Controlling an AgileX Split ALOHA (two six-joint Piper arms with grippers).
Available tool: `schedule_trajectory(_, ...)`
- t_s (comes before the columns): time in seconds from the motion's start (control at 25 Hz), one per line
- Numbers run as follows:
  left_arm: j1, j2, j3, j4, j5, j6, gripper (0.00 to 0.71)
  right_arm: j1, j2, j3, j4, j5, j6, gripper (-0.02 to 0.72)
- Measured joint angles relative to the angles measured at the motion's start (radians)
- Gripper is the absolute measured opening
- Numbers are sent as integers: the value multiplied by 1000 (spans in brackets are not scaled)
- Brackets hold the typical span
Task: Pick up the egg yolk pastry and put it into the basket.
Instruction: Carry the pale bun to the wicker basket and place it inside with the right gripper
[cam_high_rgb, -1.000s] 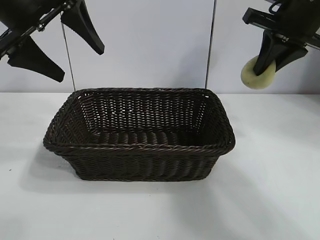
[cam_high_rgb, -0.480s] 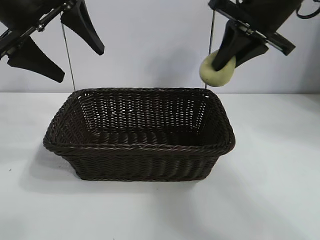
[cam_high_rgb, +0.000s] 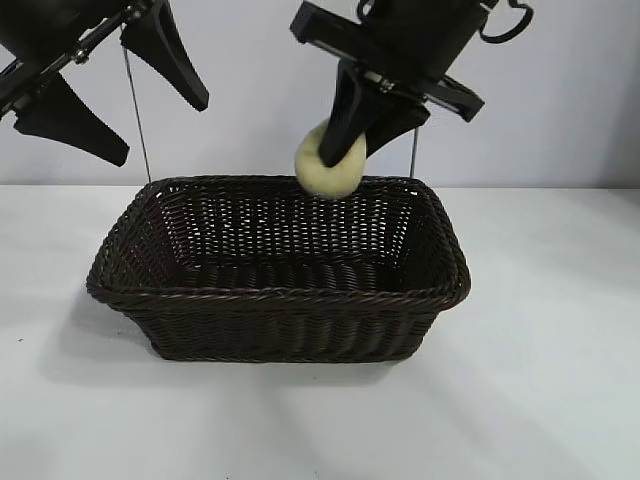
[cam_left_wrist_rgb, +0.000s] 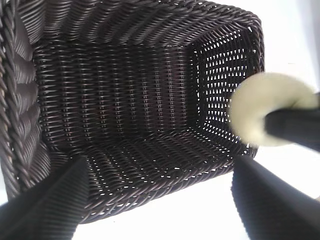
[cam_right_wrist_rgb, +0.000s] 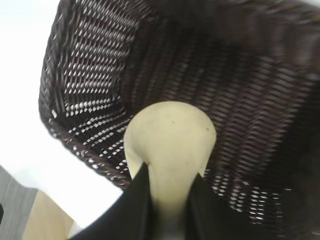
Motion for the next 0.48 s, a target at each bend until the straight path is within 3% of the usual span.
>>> schedule_trajectory(0.48, -1, 0, 0, 0, 7, 0, 571, 20, 119, 0, -57, -90, 82, 113)
